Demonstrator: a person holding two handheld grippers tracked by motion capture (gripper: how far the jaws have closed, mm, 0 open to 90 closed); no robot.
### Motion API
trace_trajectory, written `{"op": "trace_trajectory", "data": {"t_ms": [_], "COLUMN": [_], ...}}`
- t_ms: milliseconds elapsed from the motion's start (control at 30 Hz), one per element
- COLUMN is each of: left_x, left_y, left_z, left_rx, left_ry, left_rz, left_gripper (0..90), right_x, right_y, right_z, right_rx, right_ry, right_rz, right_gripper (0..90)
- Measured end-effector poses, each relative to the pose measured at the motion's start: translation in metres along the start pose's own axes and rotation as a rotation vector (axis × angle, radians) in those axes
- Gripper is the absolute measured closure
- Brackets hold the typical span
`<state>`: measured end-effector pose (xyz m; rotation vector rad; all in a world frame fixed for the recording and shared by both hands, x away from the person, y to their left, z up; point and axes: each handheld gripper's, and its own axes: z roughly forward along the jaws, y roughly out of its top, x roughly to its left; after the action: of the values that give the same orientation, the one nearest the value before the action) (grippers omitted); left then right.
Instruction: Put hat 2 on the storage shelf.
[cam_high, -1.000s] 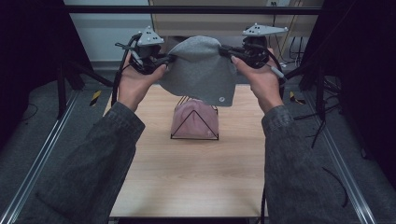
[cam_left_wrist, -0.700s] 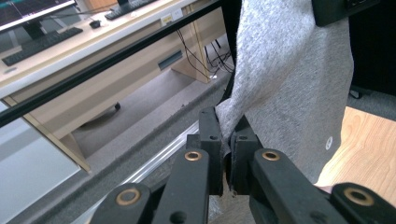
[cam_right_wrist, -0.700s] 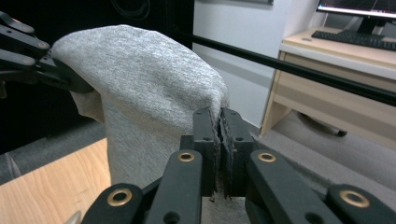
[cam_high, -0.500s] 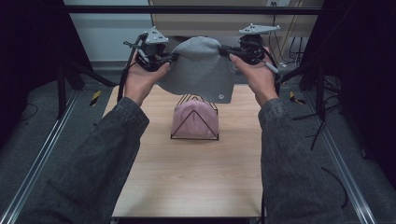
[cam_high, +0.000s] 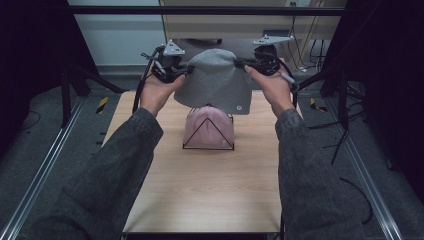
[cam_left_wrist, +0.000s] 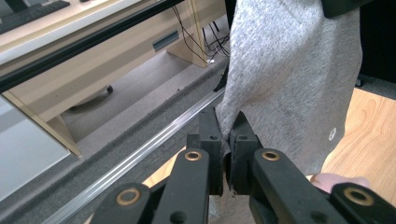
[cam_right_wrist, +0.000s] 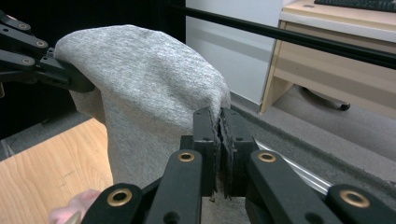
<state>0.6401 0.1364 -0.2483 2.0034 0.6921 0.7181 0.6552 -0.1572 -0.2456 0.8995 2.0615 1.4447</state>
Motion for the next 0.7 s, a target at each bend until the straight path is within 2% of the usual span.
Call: {"op": "trace_trajectory", "data": {"t_ms": [267, 367, 633, 700], "left_x": [-0.002, -0.003, -0.004, -0.005], "left_y": [-0.010, -0.011, -0.011, -0.014], "left_z": [0.004, 0.004, 0.004, 0.006], "left_rx": [0.003, 0.014, 0.004, 0.017], "left_ry": [-0.009, -0.010, -0.010, -0.012], "left_rz": [-0.016, -0.003, -0.006, 0.001], "left_gripper": [86.6, 86.6, 86.6, 86.6], "right_x": [0.004, 0.005, 0.006, 0.006], "right_y": [-0.009, -0.011, -0.011, -0.014], "right_z": [0.002, 0.002, 0.001, 0.002], "right_rx": [0.017, 0.020, 0.023, 0.030], "right_ry": [-0.002, -0.005, -0.011, -0.012], "right_rz": [0.004, -0.002, -0.006, -0.005], "right_gripper": [86.1, 86.2, 86.2, 86.1]}}
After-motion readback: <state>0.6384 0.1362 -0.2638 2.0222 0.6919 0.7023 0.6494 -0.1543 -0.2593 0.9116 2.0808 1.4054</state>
